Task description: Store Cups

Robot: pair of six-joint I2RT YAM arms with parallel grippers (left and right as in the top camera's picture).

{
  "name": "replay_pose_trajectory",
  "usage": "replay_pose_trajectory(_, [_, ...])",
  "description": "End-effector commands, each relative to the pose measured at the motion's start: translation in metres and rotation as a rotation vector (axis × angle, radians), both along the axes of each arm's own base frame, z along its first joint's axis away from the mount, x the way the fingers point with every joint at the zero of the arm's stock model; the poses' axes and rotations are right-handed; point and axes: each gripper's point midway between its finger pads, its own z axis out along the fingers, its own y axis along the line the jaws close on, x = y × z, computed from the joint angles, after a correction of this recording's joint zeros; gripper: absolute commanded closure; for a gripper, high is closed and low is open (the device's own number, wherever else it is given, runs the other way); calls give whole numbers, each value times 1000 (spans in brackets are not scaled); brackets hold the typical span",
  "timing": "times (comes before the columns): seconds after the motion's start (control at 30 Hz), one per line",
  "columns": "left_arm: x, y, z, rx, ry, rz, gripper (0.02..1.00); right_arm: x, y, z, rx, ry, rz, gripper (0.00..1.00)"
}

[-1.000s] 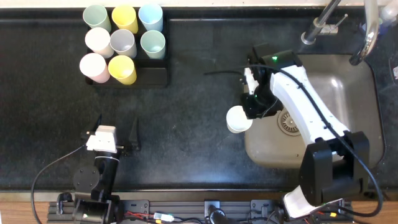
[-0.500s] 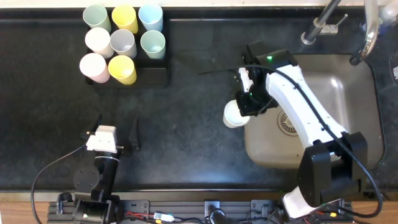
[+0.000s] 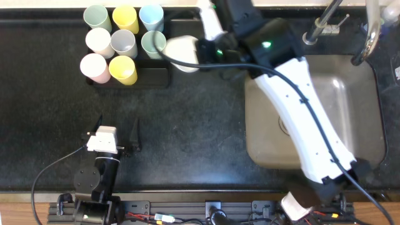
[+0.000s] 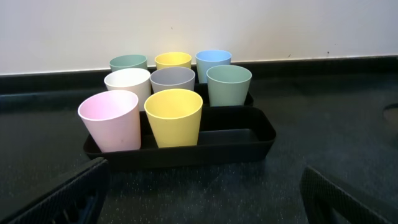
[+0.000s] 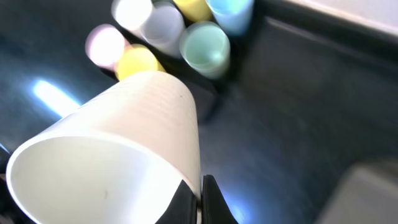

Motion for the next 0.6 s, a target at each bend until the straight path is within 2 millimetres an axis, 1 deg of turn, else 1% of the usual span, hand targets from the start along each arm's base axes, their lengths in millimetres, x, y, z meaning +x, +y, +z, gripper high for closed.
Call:
replay_pose_trajectory(0.03, [0, 0, 1, 17, -9, -6, 20, 19, 34, -28, 20, 62, -16, 956])
replay_pose_trajectory(0.1, [0, 0, 1, 17, -9, -6, 18, 23, 44, -41, 11, 84, -17, 961])
replay_pose_trajectory(0.2, [0, 0, 1, 17, -9, -6, 18, 23, 55, -64, -18, 123, -10, 961])
replay_pose_trajectory(0.3, [0, 0, 1, 17, -9, -6, 18, 23, 61, -80, -36, 151, -11, 956])
replay_pose_trajectory(0.43, [0, 0, 1, 17, -8, -6, 18, 26, 66, -98, -54, 177, -14, 958])
replay_pose_trajectory(0.6, [0, 0, 1, 17, -9, -6, 18, 30, 67, -118, -98, 196, -25, 958])
